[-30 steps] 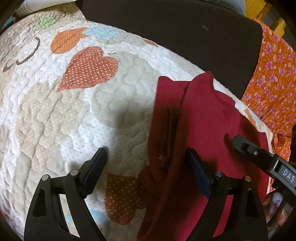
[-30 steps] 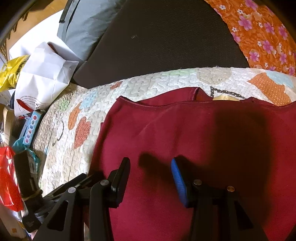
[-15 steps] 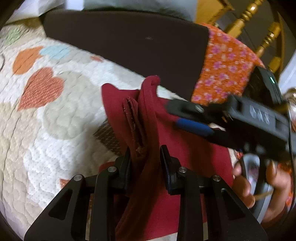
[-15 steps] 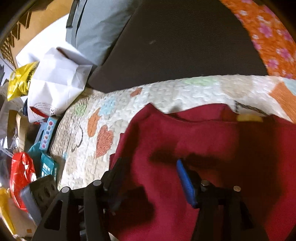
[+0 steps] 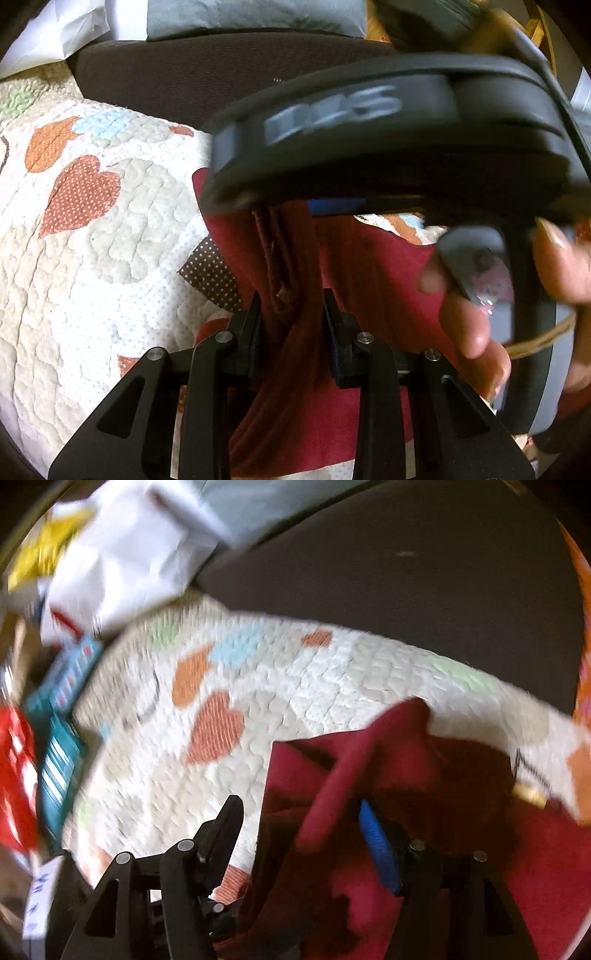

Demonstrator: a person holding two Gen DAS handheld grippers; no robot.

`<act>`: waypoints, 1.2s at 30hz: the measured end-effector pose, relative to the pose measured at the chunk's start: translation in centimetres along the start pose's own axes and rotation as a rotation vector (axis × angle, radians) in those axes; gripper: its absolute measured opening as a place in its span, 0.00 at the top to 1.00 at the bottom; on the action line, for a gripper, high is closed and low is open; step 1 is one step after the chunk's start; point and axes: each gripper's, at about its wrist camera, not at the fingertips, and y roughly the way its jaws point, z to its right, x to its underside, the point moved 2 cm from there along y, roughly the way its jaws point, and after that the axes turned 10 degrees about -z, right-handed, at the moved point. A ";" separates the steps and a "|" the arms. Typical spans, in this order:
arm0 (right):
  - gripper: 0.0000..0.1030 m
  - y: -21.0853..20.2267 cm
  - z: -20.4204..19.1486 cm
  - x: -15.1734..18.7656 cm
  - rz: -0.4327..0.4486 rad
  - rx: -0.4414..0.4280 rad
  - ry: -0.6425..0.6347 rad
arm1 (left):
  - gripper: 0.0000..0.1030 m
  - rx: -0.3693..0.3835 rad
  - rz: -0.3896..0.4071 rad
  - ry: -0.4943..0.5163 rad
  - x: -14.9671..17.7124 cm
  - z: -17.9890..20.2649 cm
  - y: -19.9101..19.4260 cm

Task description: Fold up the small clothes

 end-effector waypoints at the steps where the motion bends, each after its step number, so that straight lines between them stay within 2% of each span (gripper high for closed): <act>1: 0.39 0.6 -0.5 -0.4 -0.040 0.038 -0.032 | 0.74 -0.004 -0.002 -0.004 -0.1 0.1 0.2; 5: 0.39 3.4 -1.8 -1.4 -0.164 0.164 -0.121 | 0.74 -0.015 -0.018 -0.036 -0.1 -0.6 0.6; 7: 0.39 4.3 -1.9 -1.3 -0.184 0.228 -0.147 | 0.74 -0.020 -0.026 -0.039 0.0 -0.9 0.7; 9: 0.49 4.4 -2.0 -1.1 -0.159 0.260 -0.178 | 0.74 -0.032 -0.023 -0.026 0.0 -0.7 0.6; 10: 0.59 4.1 -2.0 -1.0 -0.135 0.260 -0.178 | 0.74 -0.026 -0.020 -0.026 -0.1 -0.5 0.6; 13: 0.76 2.1 -1.0 -0.5 -0.049 0.189 -0.143 | 0.74 0.027 0.003 -0.020 -0.6 0.2 -0.3; 14: 0.78 0.9 -0.5 -0.2 -0.008 0.159 -0.127 | 0.74 0.047 0.013 -0.006 -0.9 0.7 -0.6; 20: 0.81 -7.0 4.3 4.4 0.179 0.046 -0.040 | 0.74 0.201 0.027 0.133 -0.6 5.7 -2.0; 25: 0.82 -10.4 9.3 9.2 0.272 0.008 0.080 | 0.71 0.345 -0.050 0.261 0.7 9.0 -2.2; 28: 0.83 -10.7 14.4 12.8 0.302 -0.035 0.219 | 0.70 0.333 -0.063 0.348 1.5 10.9 -2.7; 30: 0.83 -10.1 17.0 14.6 0.310 -0.060 0.300 | 0.70 0.318 -0.058 0.371 1.4 11.3 -3.0; 34: 0.81 -7.9 20.5 17.4 0.303 -0.166 0.410 | 0.69 0.267 -0.072 0.336 1.1 10.6 -1.5; 36: 0.75 -7.4 21.2 18.5 0.327 -0.235 0.461 | 0.68 0.235 -0.115 0.312 1.4 9.9 -0.1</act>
